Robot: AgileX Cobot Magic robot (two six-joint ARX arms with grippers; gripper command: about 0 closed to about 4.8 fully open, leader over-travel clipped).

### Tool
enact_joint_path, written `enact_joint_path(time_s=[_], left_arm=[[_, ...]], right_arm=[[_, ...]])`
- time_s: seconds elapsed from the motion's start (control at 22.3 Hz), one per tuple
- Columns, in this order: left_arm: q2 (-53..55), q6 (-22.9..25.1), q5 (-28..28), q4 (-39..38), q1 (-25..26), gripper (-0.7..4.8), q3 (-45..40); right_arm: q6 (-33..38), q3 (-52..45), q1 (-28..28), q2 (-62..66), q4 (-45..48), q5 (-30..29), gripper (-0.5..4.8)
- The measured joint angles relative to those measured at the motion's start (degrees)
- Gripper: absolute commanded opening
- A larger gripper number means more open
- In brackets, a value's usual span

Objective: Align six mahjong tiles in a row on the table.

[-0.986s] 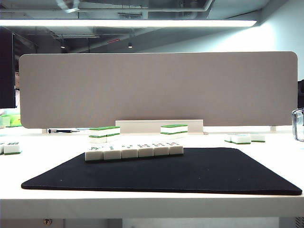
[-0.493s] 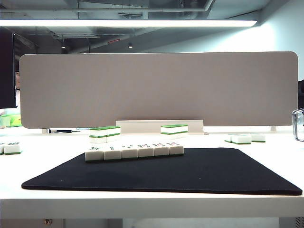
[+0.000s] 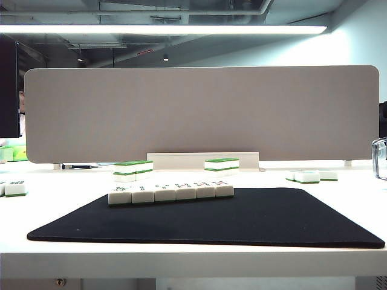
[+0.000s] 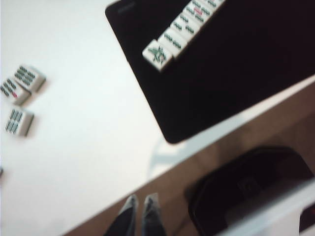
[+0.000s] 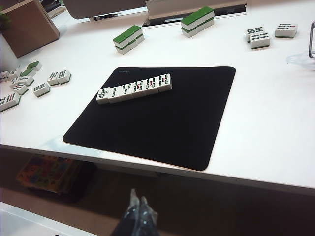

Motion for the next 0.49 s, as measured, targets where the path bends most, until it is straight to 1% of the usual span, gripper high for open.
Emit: enact_joint_path(time_s=[0.04, 0.13, 0.22, 0.27, 0.31, 0.36, 0.4, 0.45, 0.49], left_arm=[[0.11, 0.17, -0.59, 2.05, 0.02, 0.21, 0.0], [0.42, 0.17, -5.2, 12.63, 0.33, 0.21, -0.02], [0.37, 0.17, -6.38, 18.56, 1.99, 0.21, -0.44], [0.28, 0.0, -6.4, 22.73, 4.92, 0.21, -1.14], [0.13, -0.66, -6.45, 24.35, 6.4, 0.21, -1.7], [-0.48, -2.36, -6.78, 26.58, 9.51, 0.21, -3.54], [-1.25, -3.34, -6.58, 27.85, 11.52, 0.21, -5.2], [-2.84, -4.35, -5.66, 29.51, 14.64, 0.21, -8.68], [-4.0, -4.66, -5.05, 30.67, 16.57, 0.21, -11.3]], right_arm=[[0.02, 0.0, 0.0, 0.0, 0.0, -0.02, -0.01], [0.02, 0.0, 0.0, 0.0, 0.0, 0.0, -0.01], [0.0, 0.0, 0.0, 0.0, 0.0, -0.02, -0.01], [0.02, 0.0, 0.0, 0.0, -0.02, 0.0, -0.01], [0.02, 0.0, 0.0, 0.0, 0.0, 0.0, -0.01], [0.02, 0.0, 0.0, 0.0, 0.0, 0.0, -0.01], [0.02, 0.0, 0.0, 0.0, 0.0, 0.0, -0.01], [0.0, 0.0, 0.0, 0.0, 0.0, -0.02, -0.01], [0.02, 0.0, 0.0, 0.0, 0.0, 0.0, -0.01]])
